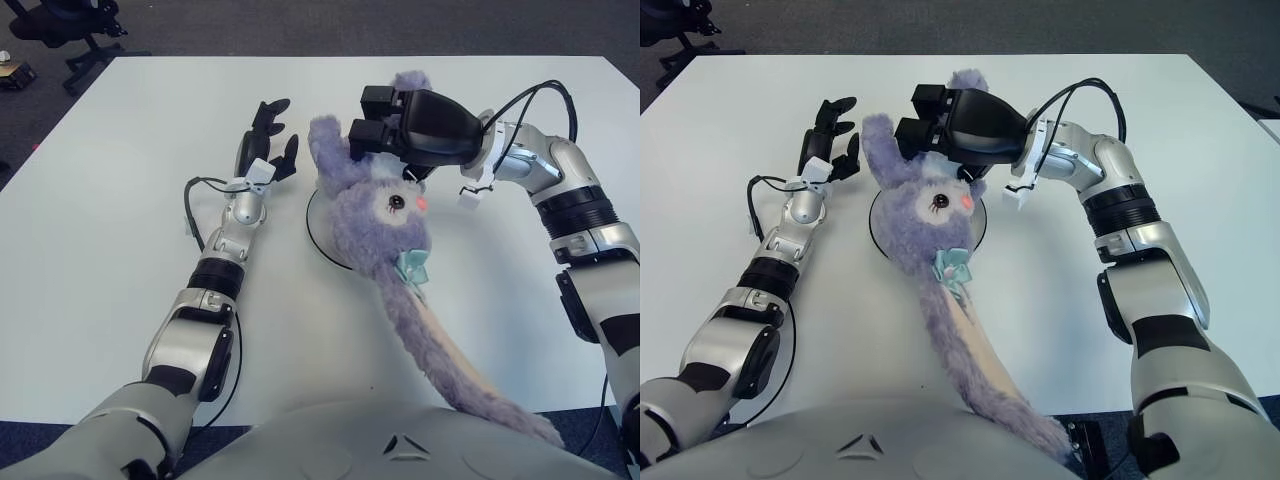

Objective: Put the doll into the plate.

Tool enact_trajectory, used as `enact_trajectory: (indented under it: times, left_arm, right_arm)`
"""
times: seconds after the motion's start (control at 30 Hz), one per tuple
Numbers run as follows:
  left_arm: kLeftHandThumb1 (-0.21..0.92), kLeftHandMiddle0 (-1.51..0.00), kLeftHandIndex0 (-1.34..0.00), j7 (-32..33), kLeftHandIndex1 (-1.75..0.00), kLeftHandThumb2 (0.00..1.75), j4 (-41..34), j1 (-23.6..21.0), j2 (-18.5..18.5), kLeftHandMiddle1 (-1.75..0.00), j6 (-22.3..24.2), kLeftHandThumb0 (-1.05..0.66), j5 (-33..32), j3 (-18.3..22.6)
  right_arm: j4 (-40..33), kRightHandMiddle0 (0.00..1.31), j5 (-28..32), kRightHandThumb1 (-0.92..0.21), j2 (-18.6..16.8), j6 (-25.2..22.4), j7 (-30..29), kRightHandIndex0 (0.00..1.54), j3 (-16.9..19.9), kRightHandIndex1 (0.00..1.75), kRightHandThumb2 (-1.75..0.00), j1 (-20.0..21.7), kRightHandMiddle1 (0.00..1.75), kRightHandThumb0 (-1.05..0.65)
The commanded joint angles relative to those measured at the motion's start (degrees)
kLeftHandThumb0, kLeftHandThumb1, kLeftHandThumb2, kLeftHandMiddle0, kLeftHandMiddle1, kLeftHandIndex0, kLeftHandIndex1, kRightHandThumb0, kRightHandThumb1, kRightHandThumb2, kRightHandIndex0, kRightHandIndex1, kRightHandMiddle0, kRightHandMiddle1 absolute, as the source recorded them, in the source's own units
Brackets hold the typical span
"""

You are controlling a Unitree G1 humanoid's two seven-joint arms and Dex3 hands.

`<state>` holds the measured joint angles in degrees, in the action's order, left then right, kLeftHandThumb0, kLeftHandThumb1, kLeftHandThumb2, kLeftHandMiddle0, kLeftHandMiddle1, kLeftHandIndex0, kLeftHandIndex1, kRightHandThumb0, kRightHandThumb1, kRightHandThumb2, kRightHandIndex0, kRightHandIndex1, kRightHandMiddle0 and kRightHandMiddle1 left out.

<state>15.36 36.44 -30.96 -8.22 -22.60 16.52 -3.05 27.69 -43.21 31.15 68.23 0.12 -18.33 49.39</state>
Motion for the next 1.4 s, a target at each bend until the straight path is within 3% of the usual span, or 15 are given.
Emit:
enact_trajectory:
  times: [0.0, 0.17, 0.4, 0.43, 0.5, 0.6, 0.67, 0.7, 0.73, 0.77, 0.83, 1.0, 1.1, 1.37]
  left_arm:
    - [0.92, -0.28, -0.23, 0.6, -0.68, 0.80, -0.3, 0.1, -0.4, -0.88, 0.4, -0.52, 0.1, 0.3]
    - [0.92, -0.28, -0.23, 0.7, -0.68, 0.81, -0.1, 0.0, -0.4, -0.89, 0.4, -0.52, 0.2, 0.3]
    - [0.92, -0.27, -0.22, 0.9, -0.69, 0.81, 0.0, -0.2, -0.3, -0.93, 0.4, -0.52, 0.2, 0.3]
    - [0.92, -0.27, -0.22, 0.9, -0.69, 0.81, -0.1, -0.2, -0.3, -0.93, 0.4, -0.52, 0.2, 0.3]
    - [0.92, -0.27, -0.22, 0.9, -0.70, 0.81, -0.1, -0.1, -0.3, -0.93, 0.5, -0.52, 0.2, 0.3]
    - [0.92, -0.27, -0.22, 1.0, -0.70, 0.81, -0.2, -0.1, -0.2, -0.94, 0.5, -0.51, 0.3, 0.3]
    - [0.92, -0.27, -0.22, 1.1, -0.70, 0.81, -0.2, -0.1, -0.2, -0.94, 0.6, -0.51, 0.3, 0.3]
    - [0.92, -0.27, -0.22, 1.1, -0.70, 0.81, -0.2, -0.1, -0.2, -0.94, 0.6, -0.51, 0.3, 0.2]
    - [0.92, -0.27, -0.22, 1.2, -0.70, 0.81, -0.1, -0.2, -0.2, -0.94, 0.6, -0.51, 0.4, 0.2]
    - [0.92, -0.27, -0.22, 1.2, -0.70, 0.81, -0.1, -0.2, -0.2, -0.95, 0.6, -0.51, 0.4, 0.2]
    - [0.92, -0.27, -0.22, 1.3, -0.70, 0.81, 0.0, -0.2, -0.2, -0.95, 0.6, -0.51, 0.5, 0.2]
    - [0.92, -0.27, -0.22, 1.7, -0.70, 0.82, 0.1, -0.4, -0.3, -0.95, 0.8, -0.51, 1.0, -0.1]
    - [0.92, -0.27, -0.22, 2.1, -0.70, 0.82, 0.4, -0.6, -0.4, -0.95, 1.1, -0.50, 1.5, -0.3]
    - [0.92, -0.26, -0.22, 2.6, -0.70, 0.82, 1.0, -1.0, -0.2, -0.95, 1.2, -0.49, 2.0, -0.5]
  right_arm:
    - [-1.5, 0.35, 0.3, -0.77, 0.8, -0.1, 0.4, 0.45, -0.1, 1.63, -0.58, -1.2, 1.42, 0.00]
    - [-2.9, 0.30, 0.2, -0.90, 1.5, -0.6, 1.4, 0.47, -0.1, 1.48, -0.36, -1.8, 1.45, 0.00]
    - [-4.6, 0.23, 1.1, -0.92, 2.3, -1.1, 3.2, 0.35, 0.1, 1.49, -0.40, -2.4, 1.60, 0.00]
    - [-4.7, 0.24, 1.3, -0.92, 2.4, -1.2, 3.4, 0.33, 0.1, 1.37, -0.40, -2.4, 1.60, -0.07]
    - [-4.9, 0.29, 1.7, -0.92, 2.5, -1.3, 3.8, 0.35, 0.0, 0.92, -0.39, -2.5, 1.60, -0.23]
    - [-5.0, 0.31, 2.9, -0.92, 2.8, -1.5, 5.1, 0.36, -0.2, 0.59, -0.39, -2.5, 1.60, -0.31]
    - [-5.0, 0.31, 4.5, -0.92, 3.1, -1.7, 6.6, 0.37, -0.5, 0.50, -0.39, -2.5, 1.61, -0.33]
    - [-4.9, 0.26, 5.5, -0.92, 3.4, -1.9, 7.5, 0.35, -0.7, 0.39, -0.33, -2.4, 1.25, -0.30]
    - [-4.9, 0.27, 6.8, -0.92, 3.7, -2.0, 8.7, 0.35, -1.0, 0.33, -0.31, -2.3, 1.08, -0.29]
    - [-4.9, 0.29, 7.8, -0.92, 3.9, -2.1, 9.5, 0.35, -1.1, 0.21, -0.28, -2.2, 0.78, -0.28]
    - [-5.0, 0.31, 9.7, -0.92, 4.4, -2.2, 11.3, 0.34, -1.4, 0.09, -0.24, -2.0, 0.45, -0.27]
    - [-5.4, 0.31, 15.1, -0.92, 5.7, -3.4, 16.3, 0.30, -2.3, 0.01, -0.22, -1.5, 0.20, -0.26]
    - [-5.7, 0.23, 19.2, -0.92, 6.7, -4.6, 20.1, 0.23, -3.0, 0.00, -0.22, -1.2, 0.11, -0.25]
    - [-6.0, 0.14, 29.5, -0.92, 8.4, -6.6, 29.5, 0.12, -4.6, 0.00, -0.22, -0.7, 0.03, -0.24]
